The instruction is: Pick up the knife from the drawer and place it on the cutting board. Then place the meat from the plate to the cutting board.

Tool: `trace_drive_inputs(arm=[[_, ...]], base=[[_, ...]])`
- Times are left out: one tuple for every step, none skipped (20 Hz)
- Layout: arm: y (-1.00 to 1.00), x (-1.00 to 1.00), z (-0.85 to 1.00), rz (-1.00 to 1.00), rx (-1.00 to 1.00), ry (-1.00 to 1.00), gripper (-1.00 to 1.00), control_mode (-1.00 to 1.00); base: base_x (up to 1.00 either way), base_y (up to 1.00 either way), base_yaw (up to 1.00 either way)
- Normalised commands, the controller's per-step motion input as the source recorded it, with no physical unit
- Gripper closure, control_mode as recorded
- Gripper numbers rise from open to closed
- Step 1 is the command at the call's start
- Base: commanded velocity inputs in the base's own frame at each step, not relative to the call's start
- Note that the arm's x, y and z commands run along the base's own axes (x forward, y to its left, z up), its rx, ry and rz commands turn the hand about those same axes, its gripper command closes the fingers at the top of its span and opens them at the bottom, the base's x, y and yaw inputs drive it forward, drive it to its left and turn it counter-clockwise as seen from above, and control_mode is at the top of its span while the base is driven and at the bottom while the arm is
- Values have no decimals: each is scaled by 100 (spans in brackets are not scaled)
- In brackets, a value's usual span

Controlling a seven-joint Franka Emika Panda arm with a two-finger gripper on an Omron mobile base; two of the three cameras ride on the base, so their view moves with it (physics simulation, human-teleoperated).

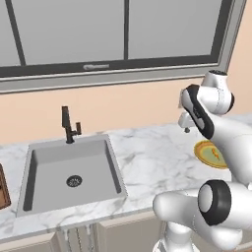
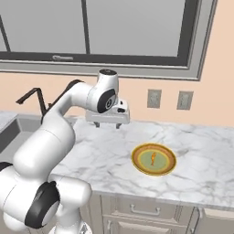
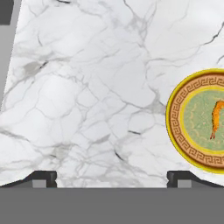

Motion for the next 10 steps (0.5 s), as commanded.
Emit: trace_drive_inputs(arm=[[0, 0, 0, 0, 0, 0, -100, 100], [0, 0, 0, 0, 0, 0, -100, 100], [0, 0, 0, 0, 0, 0, -100, 100], [0, 0, 0, 0, 0, 0, -100, 100], [0, 0, 0, 0, 0, 0, -100, 100], [0, 0, 0, 0, 0, 0, -100, 100], [0, 0, 0, 0, 0, 0, -100, 100], [0, 0, 0, 0, 0, 0, -100, 100], [0, 0, 0, 0, 0, 0, -100, 100], [0, 0, 0, 0, 0, 0, -100, 100]], base=[[70, -100, 14], [71, -100, 14], [73, -100, 14], [74, -100, 14], [76, -100, 13], [78, -100, 12], [76, -100, 11], [64, -100, 2], [66, -100, -13], [73, -100, -33]])
